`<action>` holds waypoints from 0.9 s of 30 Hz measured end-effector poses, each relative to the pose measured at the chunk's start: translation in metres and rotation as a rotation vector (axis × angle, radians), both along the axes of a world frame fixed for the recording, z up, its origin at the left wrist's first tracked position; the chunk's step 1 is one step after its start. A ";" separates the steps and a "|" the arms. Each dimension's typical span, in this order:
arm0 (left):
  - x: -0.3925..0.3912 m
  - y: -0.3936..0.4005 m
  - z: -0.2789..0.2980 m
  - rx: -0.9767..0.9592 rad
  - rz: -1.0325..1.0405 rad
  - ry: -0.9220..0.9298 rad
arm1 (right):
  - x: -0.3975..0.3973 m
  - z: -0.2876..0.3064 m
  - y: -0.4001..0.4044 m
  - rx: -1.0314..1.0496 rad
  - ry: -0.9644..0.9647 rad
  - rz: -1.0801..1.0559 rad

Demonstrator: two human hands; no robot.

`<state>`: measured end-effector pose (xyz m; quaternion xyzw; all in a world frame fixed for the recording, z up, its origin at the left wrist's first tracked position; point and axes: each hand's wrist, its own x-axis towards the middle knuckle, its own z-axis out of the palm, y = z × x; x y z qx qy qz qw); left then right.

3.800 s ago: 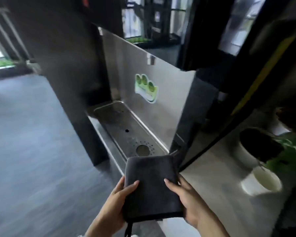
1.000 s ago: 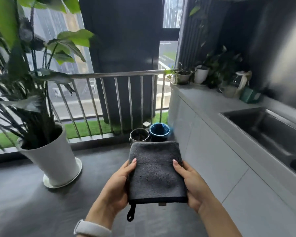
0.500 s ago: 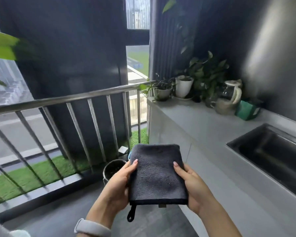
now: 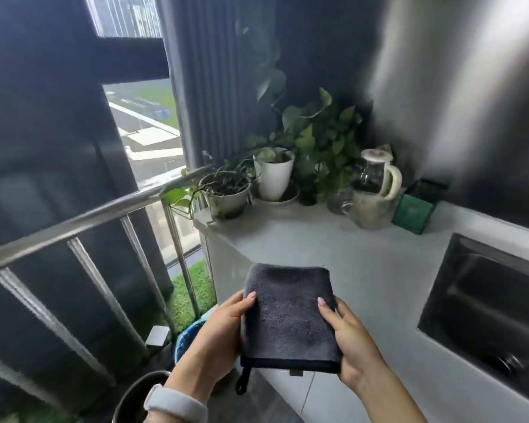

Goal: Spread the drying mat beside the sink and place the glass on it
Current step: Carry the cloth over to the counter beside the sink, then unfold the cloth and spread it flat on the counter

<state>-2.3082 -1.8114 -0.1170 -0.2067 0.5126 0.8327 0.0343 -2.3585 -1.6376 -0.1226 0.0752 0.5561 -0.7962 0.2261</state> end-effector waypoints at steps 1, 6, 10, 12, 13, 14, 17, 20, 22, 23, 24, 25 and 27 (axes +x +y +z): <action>-0.027 -0.007 -0.002 -0.006 -0.016 -0.003 | -0.023 -0.004 -0.006 -0.001 -0.007 -0.023; -0.135 -0.026 -0.010 -0.046 -0.142 -0.043 | -0.106 -0.011 -0.022 0.039 -0.056 -0.150; -0.203 -0.029 -0.017 -0.086 -0.275 -0.091 | -0.152 -0.012 -0.020 0.109 -0.090 -0.265; -0.230 -0.025 -0.022 -0.128 -0.313 -0.109 | -0.167 -0.015 -0.016 0.129 -0.096 -0.331; -0.241 -0.022 -0.023 -0.156 -0.319 -0.114 | -0.174 -0.017 -0.016 0.134 -0.092 -0.362; -0.254 -0.018 -0.024 -0.186 -0.327 -0.117 | -0.182 -0.019 -0.015 0.141 -0.090 -0.403; -0.284 -0.005 -0.033 -0.260 -0.381 -0.101 | -0.200 -0.027 -0.014 0.174 -0.087 -0.505; -0.301 0.008 -0.040 -0.362 -0.548 -0.029 | -0.213 -0.039 -0.018 0.257 -0.080 -0.608; -0.313 0.018 -0.044 -0.406 -0.689 -0.008 | -0.222 -0.049 -0.022 0.411 -0.061 -0.672; -0.318 0.024 -0.047 -0.427 -0.749 -0.003 | -0.224 -0.054 -0.022 0.478 -0.069 -0.695; -0.323 0.031 -0.049 -0.442 -0.809 0.002 | -0.226 -0.059 -0.021 0.520 -0.087 -0.717; -0.325 0.039 -0.051 -0.458 -0.867 0.005 | -0.227 -0.062 -0.020 0.545 -0.107 -0.726; -0.328 0.054 -0.057 -0.512 -0.971 0.008 | -0.228 -0.070 -0.020 0.558 -0.158 -0.727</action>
